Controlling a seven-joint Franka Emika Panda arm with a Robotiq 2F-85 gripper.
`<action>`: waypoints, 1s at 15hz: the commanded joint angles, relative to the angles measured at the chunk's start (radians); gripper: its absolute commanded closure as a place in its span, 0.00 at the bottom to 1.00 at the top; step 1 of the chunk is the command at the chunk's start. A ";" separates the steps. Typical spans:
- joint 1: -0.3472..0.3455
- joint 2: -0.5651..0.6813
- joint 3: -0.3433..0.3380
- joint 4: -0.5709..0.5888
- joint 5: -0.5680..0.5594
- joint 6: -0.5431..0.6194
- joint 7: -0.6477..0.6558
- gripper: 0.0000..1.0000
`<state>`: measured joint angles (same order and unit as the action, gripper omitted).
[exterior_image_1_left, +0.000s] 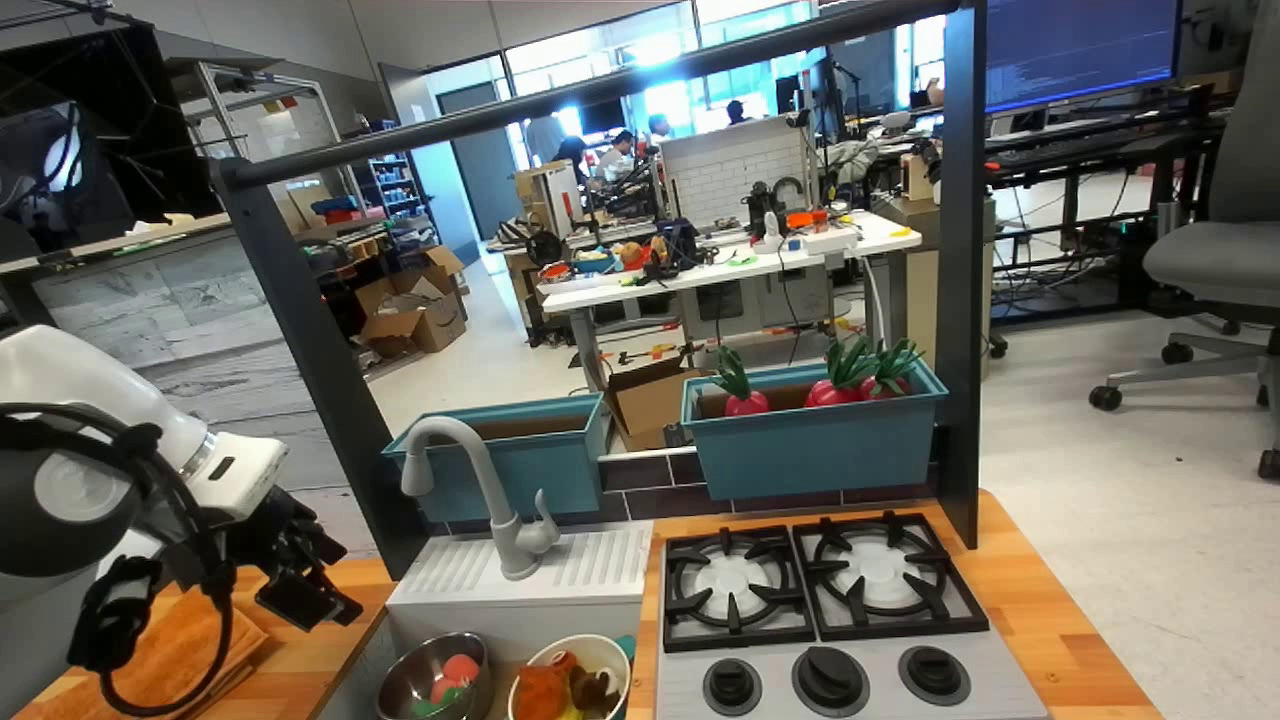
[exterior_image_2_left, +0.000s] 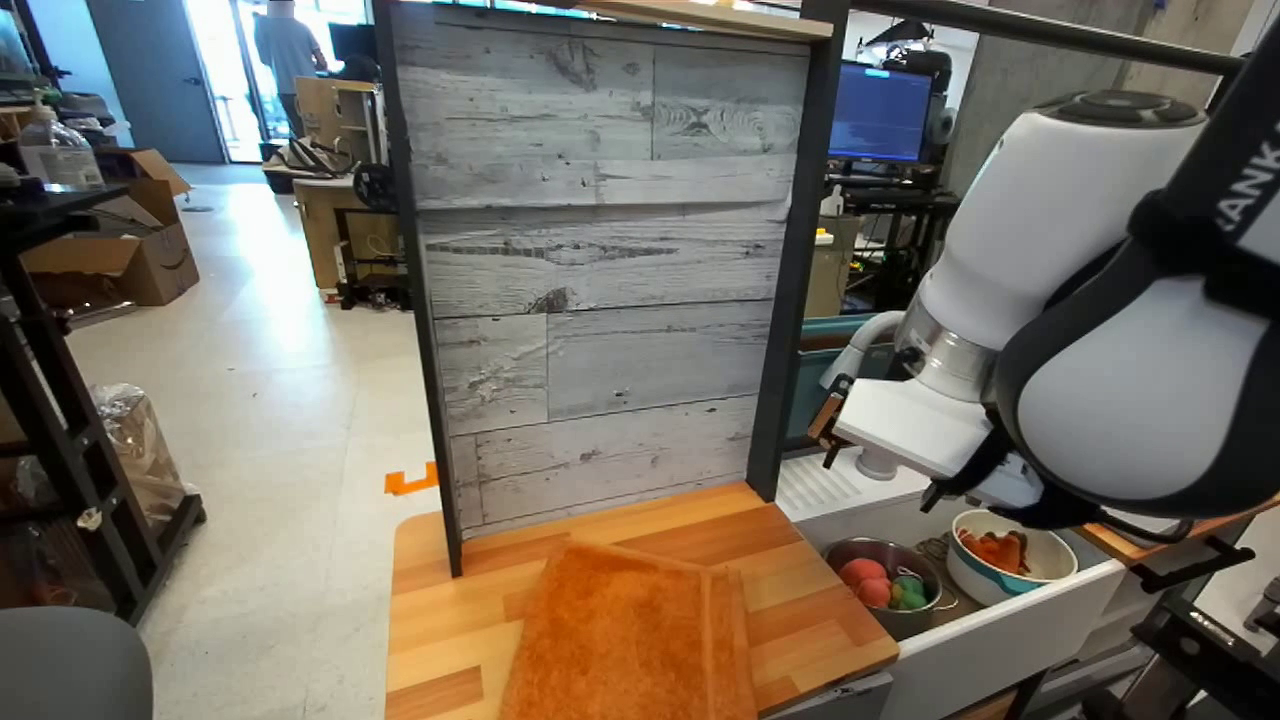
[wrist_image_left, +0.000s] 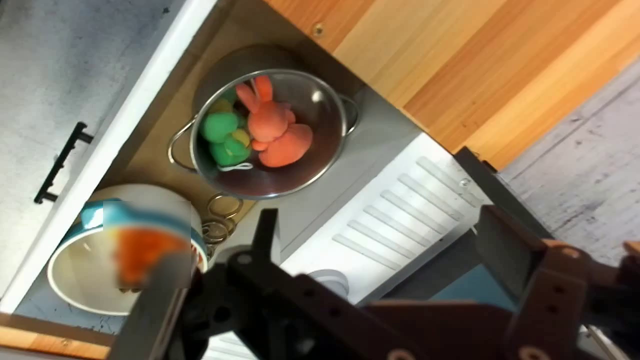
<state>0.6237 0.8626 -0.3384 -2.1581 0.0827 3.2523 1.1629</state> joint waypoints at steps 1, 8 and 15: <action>0.031 0.004 -0.028 0.003 0.010 -0.076 -0.187 0.00; -0.134 -0.200 0.155 -0.020 -0.014 -0.144 -0.622 0.00; -0.418 -0.205 0.472 0.116 0.078 -0.298 -0.860 0.00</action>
<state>0.1931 0.6604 0.1444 -2.0414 0.1387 2.9565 0.3182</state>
